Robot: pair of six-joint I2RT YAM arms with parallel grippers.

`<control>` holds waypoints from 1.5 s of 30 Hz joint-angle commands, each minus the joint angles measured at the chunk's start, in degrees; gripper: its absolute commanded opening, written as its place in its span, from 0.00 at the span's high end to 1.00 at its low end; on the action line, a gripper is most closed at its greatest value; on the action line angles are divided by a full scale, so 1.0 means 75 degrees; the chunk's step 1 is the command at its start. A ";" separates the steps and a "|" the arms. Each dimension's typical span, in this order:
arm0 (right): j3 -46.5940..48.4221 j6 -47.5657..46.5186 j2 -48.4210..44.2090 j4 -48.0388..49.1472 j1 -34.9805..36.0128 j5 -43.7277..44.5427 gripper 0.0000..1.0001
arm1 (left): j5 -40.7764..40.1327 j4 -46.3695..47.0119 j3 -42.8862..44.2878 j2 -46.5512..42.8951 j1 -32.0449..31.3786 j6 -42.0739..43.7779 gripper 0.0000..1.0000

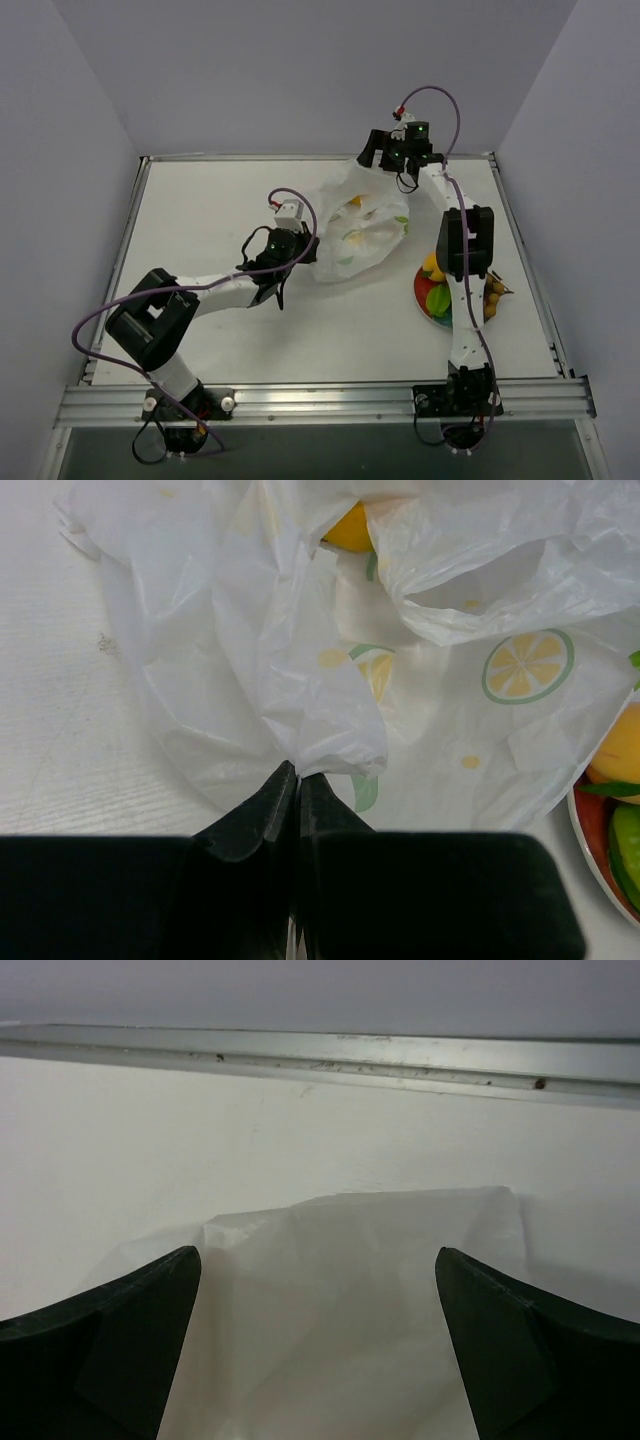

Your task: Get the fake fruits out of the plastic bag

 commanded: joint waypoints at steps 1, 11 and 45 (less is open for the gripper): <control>0.1244 0.0544 0.0699 -0.0214 0.0101 -0.1318 0.00 | 0.0088 0.0090 0.0329 -0.0097 -0.0021 0.0157 0.98; 0.0804 0.1013 0.0084 0.0486 0.0370 -0.1484 1.00 | 0.0030 0.0067 0.0576 0.0032 0.0050 0.0238 0.98; -0.3555 -0.0627 -0.4603 0.0231 0.1095 0.2571 0.17 | -0.0357 -0.0413 0.0120 -0.0764 -0.0197 0.0321 0.98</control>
